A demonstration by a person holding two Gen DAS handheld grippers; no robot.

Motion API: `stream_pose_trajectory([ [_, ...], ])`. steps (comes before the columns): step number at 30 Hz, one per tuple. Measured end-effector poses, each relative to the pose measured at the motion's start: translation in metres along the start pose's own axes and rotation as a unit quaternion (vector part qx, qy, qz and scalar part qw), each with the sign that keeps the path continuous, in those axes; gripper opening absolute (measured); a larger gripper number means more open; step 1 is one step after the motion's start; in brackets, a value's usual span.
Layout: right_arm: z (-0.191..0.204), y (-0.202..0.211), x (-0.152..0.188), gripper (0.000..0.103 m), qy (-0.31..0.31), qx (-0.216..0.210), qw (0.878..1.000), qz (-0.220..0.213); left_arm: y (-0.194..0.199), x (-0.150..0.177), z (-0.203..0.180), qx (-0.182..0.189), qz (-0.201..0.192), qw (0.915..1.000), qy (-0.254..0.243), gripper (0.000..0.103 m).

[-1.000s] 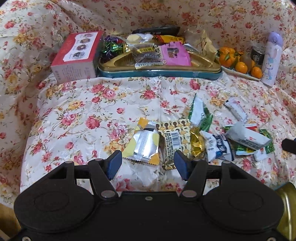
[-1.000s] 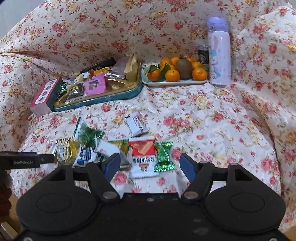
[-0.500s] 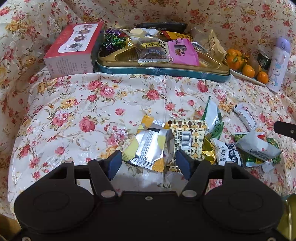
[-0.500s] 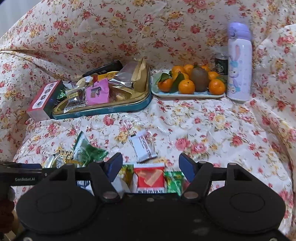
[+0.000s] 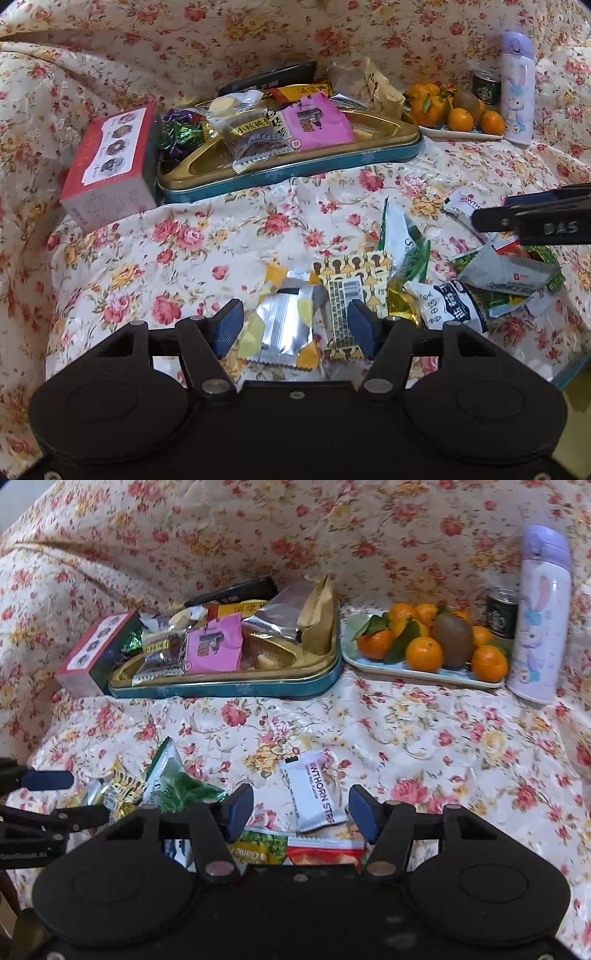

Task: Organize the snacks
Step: 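Move both tools toward the loose snack packets on the sofa, then grasp the silver-yellow wrapper with left tool while right tool grasps the white hawthorn packet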

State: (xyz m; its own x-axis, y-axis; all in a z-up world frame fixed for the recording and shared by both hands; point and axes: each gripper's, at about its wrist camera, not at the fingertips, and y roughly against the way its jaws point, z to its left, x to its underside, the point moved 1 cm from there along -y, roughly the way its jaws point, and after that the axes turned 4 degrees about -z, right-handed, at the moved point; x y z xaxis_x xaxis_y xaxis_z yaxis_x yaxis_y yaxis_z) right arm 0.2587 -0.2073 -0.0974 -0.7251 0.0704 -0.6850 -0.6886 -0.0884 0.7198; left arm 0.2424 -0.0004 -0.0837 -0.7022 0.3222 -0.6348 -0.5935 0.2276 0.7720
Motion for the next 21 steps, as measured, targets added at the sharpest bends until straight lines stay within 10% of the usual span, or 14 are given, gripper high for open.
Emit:
stream_pose_trajectory([
  [8, 0.001, -0.025, 0.006, 0.039, 0.021, 0.022, 0.999, 0.024, -0.012, -0.004, 0.017, 0.018, 0.011, 0.9993, 0.031, 0.065],
  [21, 0.001, -0.023, 0.009, 0.033, 0.037, 0.031, 0.999, 0.012, -0.015, 0.015, 0.035, 0.016, 0.042, 0.9967, 0.067, 0.064],
])
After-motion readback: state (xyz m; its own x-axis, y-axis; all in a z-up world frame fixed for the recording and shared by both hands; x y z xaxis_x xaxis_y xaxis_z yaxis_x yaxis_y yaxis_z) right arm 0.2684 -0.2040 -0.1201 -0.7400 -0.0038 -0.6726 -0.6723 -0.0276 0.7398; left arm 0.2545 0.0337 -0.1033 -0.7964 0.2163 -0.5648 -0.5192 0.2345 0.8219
